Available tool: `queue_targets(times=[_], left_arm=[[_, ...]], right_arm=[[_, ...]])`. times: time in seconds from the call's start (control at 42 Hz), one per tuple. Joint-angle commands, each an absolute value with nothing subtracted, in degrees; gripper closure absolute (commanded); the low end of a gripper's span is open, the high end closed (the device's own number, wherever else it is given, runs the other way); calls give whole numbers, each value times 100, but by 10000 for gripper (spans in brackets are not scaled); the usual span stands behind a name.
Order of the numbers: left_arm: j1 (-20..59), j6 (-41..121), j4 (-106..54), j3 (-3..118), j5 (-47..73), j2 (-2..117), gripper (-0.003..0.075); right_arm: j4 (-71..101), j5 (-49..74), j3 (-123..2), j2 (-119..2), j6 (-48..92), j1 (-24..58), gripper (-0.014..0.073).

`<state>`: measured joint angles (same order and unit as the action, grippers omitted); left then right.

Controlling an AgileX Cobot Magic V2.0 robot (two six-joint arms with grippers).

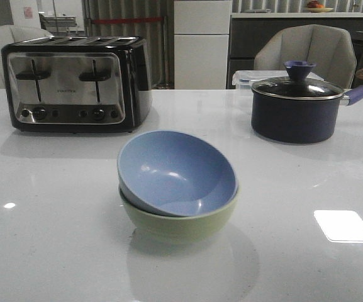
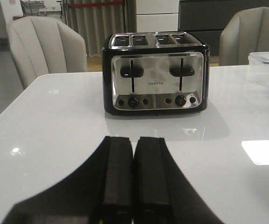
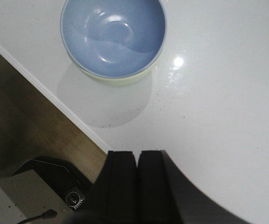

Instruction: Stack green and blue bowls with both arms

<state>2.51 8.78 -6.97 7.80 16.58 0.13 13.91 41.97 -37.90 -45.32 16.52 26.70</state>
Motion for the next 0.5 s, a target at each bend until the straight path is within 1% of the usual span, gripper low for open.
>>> queue_targets(times=[0.0,0.262,0.476], left_arm=[[229,0,-156,678,941,-139,627],[240,-171,-31,-59,-183,-152,627],[251,-171,-31,-47,-164,-152,627]], right_arm=[[1425,3881,-3949,-4469,1647,2650,538],[1425,3884,-3949,-4469,1647,2650,538],[1425,3884,-3949,-4469,1647,2650,538]])
